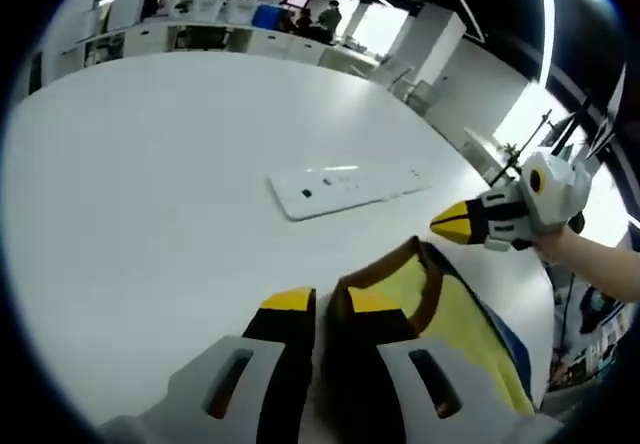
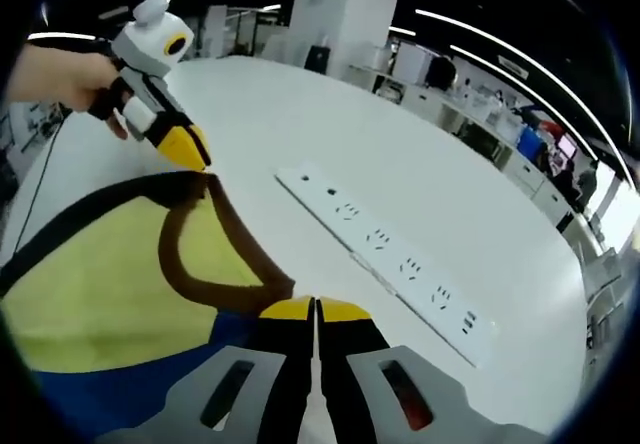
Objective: Fold the garment on the visible template until the final outline fits inside the template.
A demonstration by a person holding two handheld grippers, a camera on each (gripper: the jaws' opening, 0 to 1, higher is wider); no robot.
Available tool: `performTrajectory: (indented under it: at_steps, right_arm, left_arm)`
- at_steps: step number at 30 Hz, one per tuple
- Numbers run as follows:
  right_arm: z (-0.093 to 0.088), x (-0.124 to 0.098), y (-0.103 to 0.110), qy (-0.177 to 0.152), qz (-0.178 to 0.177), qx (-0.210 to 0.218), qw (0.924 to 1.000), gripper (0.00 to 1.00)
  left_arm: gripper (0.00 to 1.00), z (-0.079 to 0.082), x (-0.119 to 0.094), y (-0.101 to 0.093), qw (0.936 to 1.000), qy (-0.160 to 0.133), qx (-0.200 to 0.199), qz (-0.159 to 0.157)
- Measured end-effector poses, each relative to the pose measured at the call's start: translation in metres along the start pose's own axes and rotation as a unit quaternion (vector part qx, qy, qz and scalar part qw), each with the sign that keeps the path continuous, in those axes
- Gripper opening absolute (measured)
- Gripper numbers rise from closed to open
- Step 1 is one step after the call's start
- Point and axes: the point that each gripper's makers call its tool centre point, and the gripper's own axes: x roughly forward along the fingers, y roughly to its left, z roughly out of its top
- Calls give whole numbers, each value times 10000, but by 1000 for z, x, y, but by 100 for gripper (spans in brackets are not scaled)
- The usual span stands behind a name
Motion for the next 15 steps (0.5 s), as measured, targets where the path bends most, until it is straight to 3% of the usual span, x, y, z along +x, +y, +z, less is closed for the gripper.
performTrajectory:
  at_steps: [15]
  right_arm:
    - [12,-24,14,-137,46,132,9998,7]
  left_arm:
    - [15,6,-27,-13,9999,-121,38,32]
